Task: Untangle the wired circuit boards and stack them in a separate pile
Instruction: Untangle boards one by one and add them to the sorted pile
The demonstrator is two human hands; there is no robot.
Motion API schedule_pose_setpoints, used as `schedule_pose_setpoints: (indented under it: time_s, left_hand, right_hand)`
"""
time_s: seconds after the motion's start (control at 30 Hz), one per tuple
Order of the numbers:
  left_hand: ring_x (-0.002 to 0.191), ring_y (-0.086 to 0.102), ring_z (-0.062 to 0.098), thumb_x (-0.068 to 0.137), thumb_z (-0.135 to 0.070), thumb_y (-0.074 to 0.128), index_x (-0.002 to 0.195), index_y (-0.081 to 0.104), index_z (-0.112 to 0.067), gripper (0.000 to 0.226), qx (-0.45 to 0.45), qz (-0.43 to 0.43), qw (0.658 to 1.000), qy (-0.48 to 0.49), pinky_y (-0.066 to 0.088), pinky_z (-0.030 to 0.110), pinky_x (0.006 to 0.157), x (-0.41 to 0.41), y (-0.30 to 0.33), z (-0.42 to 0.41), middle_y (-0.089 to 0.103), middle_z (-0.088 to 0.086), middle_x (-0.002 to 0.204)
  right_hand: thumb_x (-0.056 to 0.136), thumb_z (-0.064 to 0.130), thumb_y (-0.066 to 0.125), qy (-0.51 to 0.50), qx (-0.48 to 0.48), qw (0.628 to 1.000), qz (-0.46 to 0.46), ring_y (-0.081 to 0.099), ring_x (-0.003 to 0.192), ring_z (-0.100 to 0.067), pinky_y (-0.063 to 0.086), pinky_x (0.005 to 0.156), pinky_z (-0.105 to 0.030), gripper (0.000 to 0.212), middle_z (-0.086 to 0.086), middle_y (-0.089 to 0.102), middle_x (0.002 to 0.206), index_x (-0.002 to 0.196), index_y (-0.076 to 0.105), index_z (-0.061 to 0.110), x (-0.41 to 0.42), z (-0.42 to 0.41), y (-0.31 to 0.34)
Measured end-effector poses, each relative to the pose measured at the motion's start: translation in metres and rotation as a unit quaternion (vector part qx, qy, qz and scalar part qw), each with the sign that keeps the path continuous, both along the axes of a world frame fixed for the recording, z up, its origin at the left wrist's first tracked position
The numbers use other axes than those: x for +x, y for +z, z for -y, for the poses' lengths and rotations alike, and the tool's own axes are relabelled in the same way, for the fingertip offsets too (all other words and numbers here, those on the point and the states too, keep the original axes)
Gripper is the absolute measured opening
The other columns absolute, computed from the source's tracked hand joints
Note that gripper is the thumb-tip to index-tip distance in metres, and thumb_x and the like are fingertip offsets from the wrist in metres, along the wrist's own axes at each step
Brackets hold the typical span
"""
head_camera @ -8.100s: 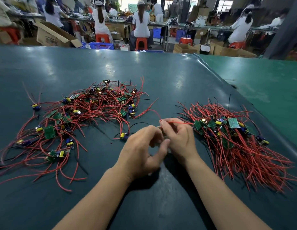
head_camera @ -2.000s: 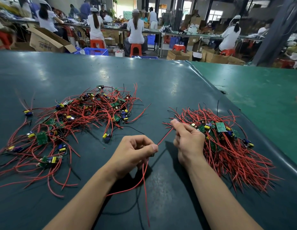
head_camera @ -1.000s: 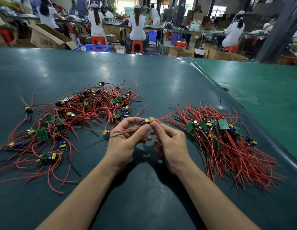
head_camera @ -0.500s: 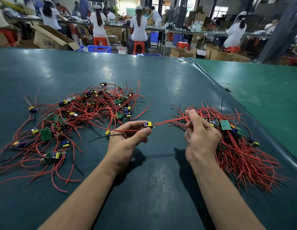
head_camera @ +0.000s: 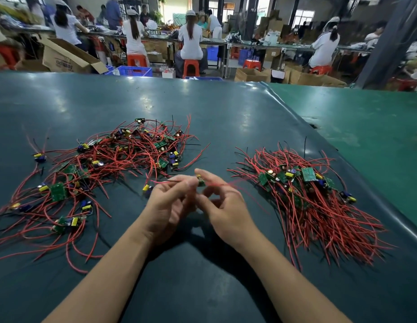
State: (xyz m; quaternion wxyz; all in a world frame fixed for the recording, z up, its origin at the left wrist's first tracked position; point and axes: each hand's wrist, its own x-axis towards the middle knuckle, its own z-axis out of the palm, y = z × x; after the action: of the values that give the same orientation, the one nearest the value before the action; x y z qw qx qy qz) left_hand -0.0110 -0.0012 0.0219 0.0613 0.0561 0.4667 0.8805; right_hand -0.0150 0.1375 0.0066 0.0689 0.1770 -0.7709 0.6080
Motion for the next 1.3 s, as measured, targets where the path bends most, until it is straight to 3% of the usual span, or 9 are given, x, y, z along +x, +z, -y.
schedule_pose_setpoints:
  time_s: [0.07,0.17,0.3,0.5,0.6,0.73,0.87,1.03,1.3]
  left_hand:
    - [0.056,0.053,0.013,0.067,-0.018,0.075,0.067,0.068,-0.018,0.007,-0.051,-0.006,0.999,-0.019,0.043,0.025,0.059,0.000,-0.001,0.000,0.053,0.003,0.064]
    - [0.047,0.042,0.011,0.060,-0.029,0.081,0.063,0.066,-0.017,0.020,-0.078,-0.013,0.996,-0.030,0.032,0.019,0.050,-0.002,-0.003,-0.001,0.042,0.003,0.058]
    - [0.039,0.030,0.007,0.046,-0.043,0.094,0.063,0.061,-0.015,0.046,-0.077,-0.029,0.996,0.019,0.027,0.017,0.042,-0.002,-0.003,-0.006,0.040,0.000,0.050]
    - [0.043,0.031,0.011,0.081,-0.029,0.066,0.055,0.056,-0.017,0.030,-0.173,-0.088,0.962,0.191,0.025,0.023,0.045,-0.007,-0.007,0.004,0.042,0.000,0.051]
    - [0.049,0.041,0.013,0.085,-0.032,0.065,0.062,0.059,-0.010,0.032,-0.361,-0.168,0.857,0.326,0.034,0.025,0.049,-0.006,-0.010,0.011,0.048,-0.001,0.051]
    - [0.078,0.052,0.024,0.087,-0.023,0.067,0.085,0.066,-0.011,0.012,-0.551,-0.179,0.666,0.469,0.040,0.032,0.075,-0.011,-0.013,0.025,0.061,0.000,0.079]
    - [0.110,0.048,0.034,0.087,-0.027,0.067,0.114,0.063,-0.010,0.032,-0.647,-0.025,0.659,0.383,0.037,0.041,0.096,-0.020,-0.022,0.032,0.057,0.013,0.114]
    - [0.110,0.052,0.035,0.087,-0.017,0.069,0.120,0.061,-0.009,0.035,-0.637,-0.009,0.669,0.383,0.038,0.044,0.099,-0.019,-0.022,0.034,0.052,0.015,0.119]
    - [0.092,0.060,0.027,0.081,0.000,0.074,0.106,0.065,0.002,0.027,-0.482,-0.343,0.637,0.493,0.049,0.034,0.090,-0.004,-0.002,0.018,0.062,0.011,0.100]
  right_hand:
    - [0.090,0.017,0.066,0.007,-0.002,0.999,-0.049,0.064,0.071,-0.033,0.057,0.072,-0.044,0.030,0.002,0.072,0.092,0.120,0.067,0.019,0.001,-0.003,-0.002]
    - [0.091,0.019,0.064,-0.029,0.018,0.990,-0.133,0.064,0.078,0.005,0.052,0.076,-0.020,0.027,0.016,0.070,0.094,0.115,0.072,0.012,0.001,-0.005,-0.003]
    - [0.092,0.031,0.064,-0.128,-0.004,0.973,-0.195,0.059,0.055,-0.010,0.049,0.055,-0.027,0.019,0.009,0.066,0.066,0.097,0.075,0.017,-0.003,-0.010,0.001]
    - [0.096,0.033,0.062,-0.313,-0.395,0.864,0.011,0.038,0.031,-0.007,0.030,0.034,-0.018,0.036,0.001,0.062,0.051,0.063,0.067,0.018,-0.015,-0.030,0.019]
    - [0.095,0.042,0.059,-0.308,-0.473,0.818,0.110,0.041,0.031,-0.006,0.033,0.033,-0.016,0.036,-0.004,0.070,0.061,0.078,0.065,0.011,-0.017,-0.038,0.020]
    - [0.094,0.040,0.061,-0.242,-0.412,0.867,0.143,0.040,0.031,-0.007,0.029,0.032,-0.017,0.038,-0.004,0.064,0.054,0.074,0.068,0.008,-0.013,-0.025,0.016]
    - [0.095,0.040,0.060,-0.229,-0.375,0.885,0.156,0.038,0.031,-0.008,0.028,0.031,-0.017,0.041,-0.002,0.059,0.049,0.073,0.068,0.007,-0.012,-0.022,0.017]
    - [0.094,0.042,0.062,-0.227,-0.345,0.899,0.143,0.037,0.032,-0.008,0.027,0.032,-0.017,0.041,-0.001,0.055,0.047,0.070,0.067,0.009,-0.010,-0.023,0.015]
    - [0.094,0.023,0.064,-0.056,-0.186,0.961,0.198,0.042,0.036,-0.007,0.034,0.034,-0.017,0.019,-0.005,0.064,0.063,0.084,0.071,0.009,-0.004,-0.014,0.013]
